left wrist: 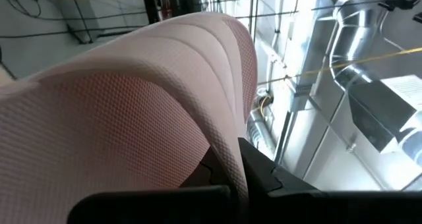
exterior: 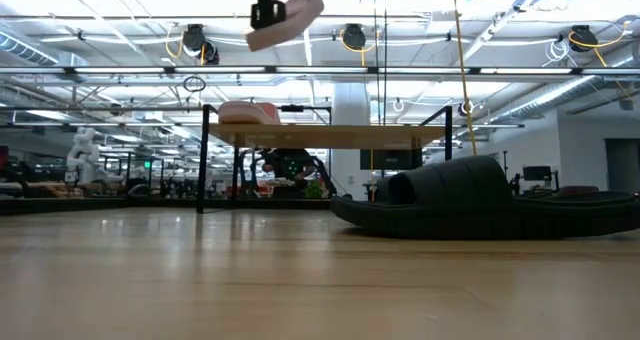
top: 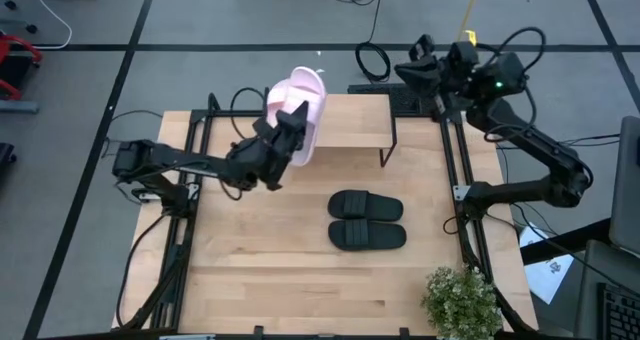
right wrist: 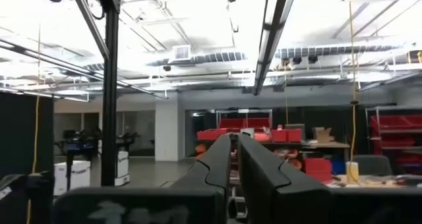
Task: Pick and place slides into the shelf
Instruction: Put the pink slides on the shelf
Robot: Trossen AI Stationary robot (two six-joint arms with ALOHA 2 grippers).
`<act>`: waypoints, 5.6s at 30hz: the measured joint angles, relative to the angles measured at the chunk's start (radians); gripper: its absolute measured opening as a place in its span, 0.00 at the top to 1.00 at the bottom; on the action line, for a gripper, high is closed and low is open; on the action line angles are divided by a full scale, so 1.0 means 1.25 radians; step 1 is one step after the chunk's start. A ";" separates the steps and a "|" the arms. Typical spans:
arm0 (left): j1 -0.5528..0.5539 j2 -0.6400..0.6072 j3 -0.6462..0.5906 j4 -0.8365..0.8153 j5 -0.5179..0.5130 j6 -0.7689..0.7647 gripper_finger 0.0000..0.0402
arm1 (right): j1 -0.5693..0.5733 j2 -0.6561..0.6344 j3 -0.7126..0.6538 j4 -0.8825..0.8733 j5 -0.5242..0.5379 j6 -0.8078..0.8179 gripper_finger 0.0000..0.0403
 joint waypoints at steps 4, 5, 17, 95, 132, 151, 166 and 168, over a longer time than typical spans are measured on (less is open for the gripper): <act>0.026 0.052 0.111 -0.012 -0.005 0.096 1.00 | -0.001 -0.008 0.000 -0.006 0.000 -0.001 0.94; 0.034 0.065 0.141 -0.022 -0.006 0.121 1.00 | -0.001 -0.008 0.000 -0.007 0.000 -0.001 0.94; 0.128 0.159 0.327 -0.171 -0.006 0.071 1.00 | -0.015 -0.031 0.000 -0.006 0.120 -0.032 0.94; 0.135 0.158 0.327 -0.241 -0.042 -0.049 0.84 | -0.063 -0.076 0.000 -0.064 0.188 -0.022 0.94; 0.095 0.156 0.399 -0.289 -0.183 0.104 0.84 | -0.063 -0.075 0.000 -0.061 0.228 -0.028 0.94; 0.118 0.158 0.470 -0.571 0.050 -0.177 0.84 | -0.063 -0.075 0.000 -0.062 0.227 -0.022 0.94; 0.113 0.158 0.470 -0.563 0.150 -0.167 0.84 | -0.063 -0.075 0.000 -0.062 0.226 -0.022 0.94; 0.114 0.158 0.470 -0.567 0.146 -0.151 0.84 | -0.063 -0.075 0.000 -0.062 0.226 -0.022 0.94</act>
